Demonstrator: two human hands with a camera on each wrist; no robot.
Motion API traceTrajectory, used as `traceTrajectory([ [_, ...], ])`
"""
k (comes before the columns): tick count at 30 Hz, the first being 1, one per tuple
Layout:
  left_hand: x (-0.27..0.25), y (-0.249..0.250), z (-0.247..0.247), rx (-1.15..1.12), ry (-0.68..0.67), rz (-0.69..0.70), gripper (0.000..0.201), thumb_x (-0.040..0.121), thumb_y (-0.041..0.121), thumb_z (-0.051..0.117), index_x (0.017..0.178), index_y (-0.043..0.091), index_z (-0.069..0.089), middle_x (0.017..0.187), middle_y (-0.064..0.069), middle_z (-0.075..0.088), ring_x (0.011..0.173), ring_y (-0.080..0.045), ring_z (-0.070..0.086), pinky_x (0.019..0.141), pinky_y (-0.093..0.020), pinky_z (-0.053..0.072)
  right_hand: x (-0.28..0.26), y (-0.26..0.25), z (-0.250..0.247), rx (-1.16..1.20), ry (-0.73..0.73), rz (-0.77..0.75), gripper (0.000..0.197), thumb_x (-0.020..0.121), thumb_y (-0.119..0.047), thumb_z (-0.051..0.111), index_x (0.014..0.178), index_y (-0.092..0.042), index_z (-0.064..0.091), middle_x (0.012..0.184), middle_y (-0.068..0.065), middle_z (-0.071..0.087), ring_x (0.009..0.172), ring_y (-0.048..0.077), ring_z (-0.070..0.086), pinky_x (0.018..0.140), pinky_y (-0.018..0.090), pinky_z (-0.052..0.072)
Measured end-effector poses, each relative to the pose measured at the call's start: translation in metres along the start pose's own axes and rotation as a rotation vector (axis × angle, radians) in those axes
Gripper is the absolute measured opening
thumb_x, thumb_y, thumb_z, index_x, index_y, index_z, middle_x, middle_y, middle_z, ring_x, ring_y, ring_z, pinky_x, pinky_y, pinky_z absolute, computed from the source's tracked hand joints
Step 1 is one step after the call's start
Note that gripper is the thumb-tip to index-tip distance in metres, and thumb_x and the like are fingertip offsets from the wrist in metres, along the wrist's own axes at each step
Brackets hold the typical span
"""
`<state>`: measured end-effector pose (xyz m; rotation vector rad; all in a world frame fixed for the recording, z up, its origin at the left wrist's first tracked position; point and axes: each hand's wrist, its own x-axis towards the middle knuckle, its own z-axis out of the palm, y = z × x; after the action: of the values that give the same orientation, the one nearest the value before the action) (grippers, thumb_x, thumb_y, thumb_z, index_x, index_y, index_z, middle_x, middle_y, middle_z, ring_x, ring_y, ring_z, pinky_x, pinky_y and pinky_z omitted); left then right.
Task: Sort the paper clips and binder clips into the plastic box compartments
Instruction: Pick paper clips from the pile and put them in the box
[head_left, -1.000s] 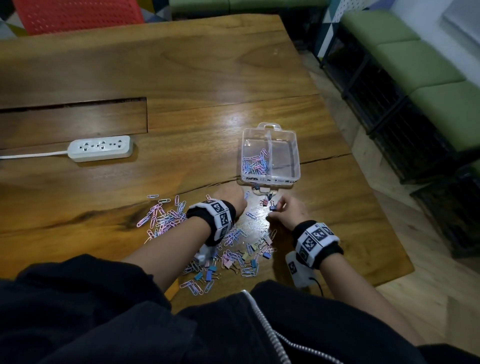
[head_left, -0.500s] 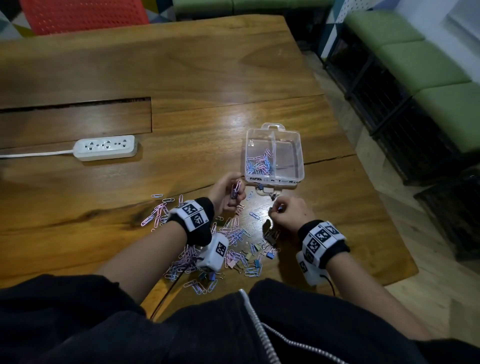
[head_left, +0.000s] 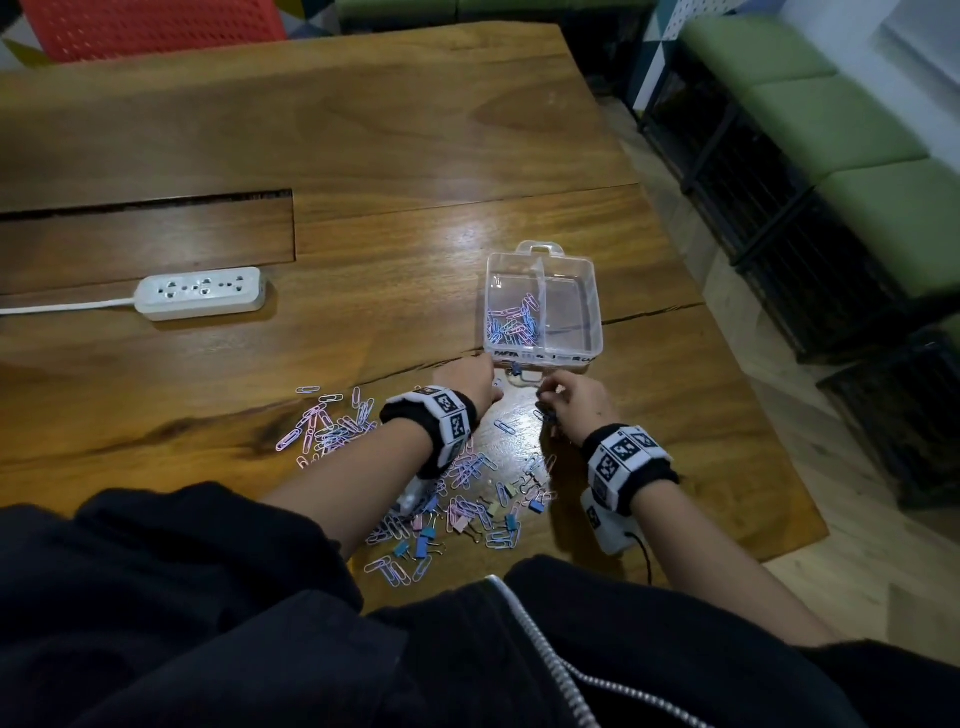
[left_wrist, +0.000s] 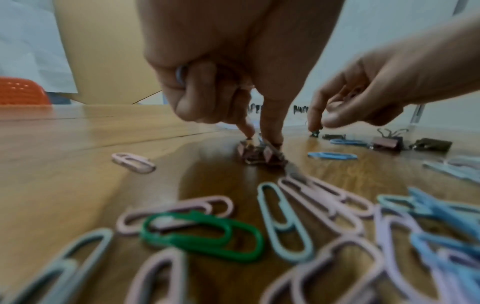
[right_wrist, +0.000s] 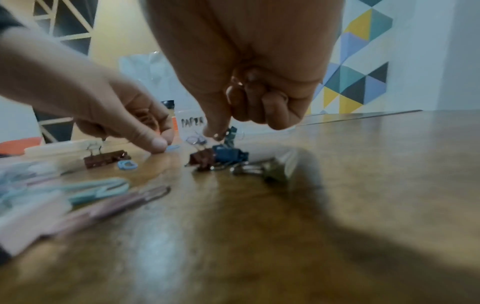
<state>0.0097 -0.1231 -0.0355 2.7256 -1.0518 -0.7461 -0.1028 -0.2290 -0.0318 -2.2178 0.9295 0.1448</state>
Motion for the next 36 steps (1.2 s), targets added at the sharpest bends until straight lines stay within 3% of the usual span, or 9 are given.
traceTrajectory([
  [5, -0.008, 0.001, 0.008, 0.216, -0.071, 0.152, 0.031, 0.095, 0.028, 0.039, 0.103, 0.006, 0.058, 0.096, -0.007, 0.064, 0.086, -0.023, 0.06, 0.08, -0.034, 0.055, -0.011, 0.028, -0.015, 0.199, 0.067, 0.097, 0.016, 0.086, -0.013, 0.055, 0.078, -0.027, 0.054, 0.073, 0.004, 0.059, 0.064, 0.02, 0.057, 0.074, 0.047, 0.056],
  [9, -0.027, 0.002, 0.013, 0.109, -0.113, 0.266, 0.022, 0.092, 0.028, 0.039, 0.087, 0.01, 0.05, 0.077, -0.002, 0.053, 0.069, -0.018, 0.049, 0.071, -0.03, 0.052, -0.019, 0.031, -0.007, 0.087, -0.023, 0.013, 0.01, 0.079, -0.024, 0.066, 0.079, -0.029, 0.058, 0.081, 0.005, 0.066, 0.07, 0.019, 0.062, 0.071, 0.043, 0.057],
  [16, -0.04, -0.009, -0.004, -1.29, -0.132, 0.027, 0.03, 0.079, -0.006, 0.036, 0.053, 0.009, 0.035, 0.039, 0.002, 0.051, 0.03, -0.004, 0.032, 0.031, -0.011, 0.025, -0.01, 0.016, 0.009, -0.24, -0.028, -0.136, 0.019, 0.081, -0.034, 0.062, 0.096, -0.023, 0.064, 0.104, 0.003, 0.062, 0.095, 0.02, 0.057, 0.084, 0.033, 0.048],
  [18, -0.041, -0.014, -0.006, -1.439, -0.176, -0.042, 0.034, 0.077, -0.013, 0.029, 0.054, 0.012, 0.03, 0.037, -0.001, 0.052, 0.026, -0.003, 0.028, 0.027, -0.01, 0.02, -0.006, 0.012, 0.007, -0.274, -0.014, -0.119, 0.015, 0.084, -0.029, 0.06, 0.096, -0.021, 0.064, 0.105, 0.004, 0.062, 0.097, 0.021, 0.057, 0.084, 0.034, 0.049],
  [21, -0.046, -0.016, -0.004, -1.294, -0.229, -0.032, 0.033, 0.081, -0.013, 0.031, 0.06, 0.012, 0.033, 0.046, 0.001, 0.05, 0.031, -0.004, 0.032, 0.028, -0.012, 0.024, -0.002, 0.009, 0.008, -0.33, -0.053, -0.115, 0.015, 0.087, -0.023, 0.055, 0.096, -0.013, 0.061, 0.105, 0.007, 0.06, 0.096, 0.023, 0.057, 0.084, 0.035, 0.049],
  [25, -0.05, -0.007, 0.005, -0.718, -0.203, 0.054, 0.021, 0.091, 0.011, 0.047, 0.071, 0.017, 0.046, 0.069, 0.003, 0.048, 0.057, -0.008, 0.043, 0.049, -0.016, 0.034, -0.002, 0.008, 0.011, -0.309, -0.082, -0.166, 0.007, 0.089, -0.016, 0.05, 0.084, -0.012, 0.053, 0.1, 0.008, 0.054, 0.091, 0.022, 0.053, 0.084, 0.034, 0.047],
  [27, -0.05, -0.004, 0.008, -0.379, -0.133, 0.128, 0.011, 0.088, 0.025, 0.057, 0.093, 0.015, 0.057, 0.085, 0.003, 0.055, 0.075, -0.011, 0.052, 0.06, -0.017, 0.039, -0.006, 0.008, 0.009, -0.088, -0.019, -0.144, 0.01, 0.089, -0.009, 0.046, 0.08, -0.013, 0.048, 0.094, 0.005, 0.049, 0.086, 0.018, 0.049, 0.082, 0.031, 0.045],
  [29, -0.049, -0.005, 0.013, -0.074, -0.081, 0.189, 0.031, 0.087, 0.035, 0.057, 0.113, 0.017, 0.056, 0.101, 0.0, 0.061, 0.092, -0.017, 0.057, 0.073, -0.023, 0.043, -0.014, 0.012, 0.003, 0.251, 0.013, -0.04, 0.018, 0.091, -0.009, 0.044, 0.074, -0.016, 0.045, 0.082, 0.0, 0.048, 0.074, 0.014, 0.046, 0.072, 0.027, 0.043],
  [36, -0.053, 0.0, 0.02, 0.254, -0.025, 0.335, 0.025, 0.095, 0.025, 0.041, 0.105, 0.009, 0.057, 0.099, -0.008, 0.065, 0.094, -0.025, 0.062, 0.078, -0.034, 0.053, -0.049, 0.031, -0.012, 1.063, -0.21, 0.222, 0.022, 0.09, 0.004, 0.038, 0.083, -0.012, 0.051, 0.07, 0.004, 0.049, 0.057, 0.011, 0.039, 0.041, 0.013, 0.037],
])
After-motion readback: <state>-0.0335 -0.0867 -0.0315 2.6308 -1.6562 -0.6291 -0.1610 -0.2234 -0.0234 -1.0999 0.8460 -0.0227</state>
